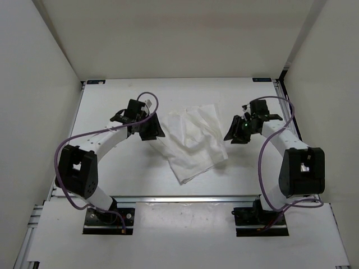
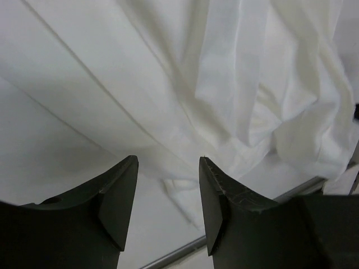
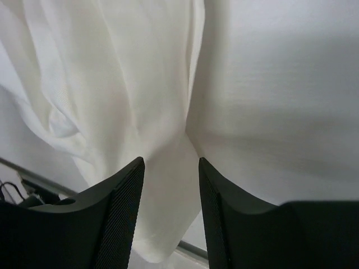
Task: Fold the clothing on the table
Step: Flatten the skirt out
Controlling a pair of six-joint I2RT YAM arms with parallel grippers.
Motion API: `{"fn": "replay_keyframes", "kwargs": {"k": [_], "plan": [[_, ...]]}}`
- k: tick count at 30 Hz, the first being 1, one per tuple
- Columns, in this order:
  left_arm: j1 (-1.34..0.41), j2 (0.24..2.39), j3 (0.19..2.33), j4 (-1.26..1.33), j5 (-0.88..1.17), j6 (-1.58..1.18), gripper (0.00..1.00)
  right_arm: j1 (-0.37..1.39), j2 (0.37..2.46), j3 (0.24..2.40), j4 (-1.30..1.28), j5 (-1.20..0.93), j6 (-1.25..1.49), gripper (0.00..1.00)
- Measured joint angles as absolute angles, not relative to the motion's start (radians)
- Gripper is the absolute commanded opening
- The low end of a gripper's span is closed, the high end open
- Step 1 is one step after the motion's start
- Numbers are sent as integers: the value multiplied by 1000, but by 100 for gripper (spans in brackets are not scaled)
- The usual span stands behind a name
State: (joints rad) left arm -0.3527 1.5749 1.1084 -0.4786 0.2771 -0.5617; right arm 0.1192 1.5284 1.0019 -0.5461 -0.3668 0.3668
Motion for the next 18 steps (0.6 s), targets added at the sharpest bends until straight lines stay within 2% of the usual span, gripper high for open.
{"fn": "replay_keyframes", "kwargs": {"k": [9, 18], "plan": [[-427, 1545, 934, -529, 276, -566, 59, 18, 1424, 1116, -577, -303, 340, 50], [-408, 1614, 861, -314, 285, -651, 58, 51, 1404, 1060, -575, -373, 363, 49]]}}
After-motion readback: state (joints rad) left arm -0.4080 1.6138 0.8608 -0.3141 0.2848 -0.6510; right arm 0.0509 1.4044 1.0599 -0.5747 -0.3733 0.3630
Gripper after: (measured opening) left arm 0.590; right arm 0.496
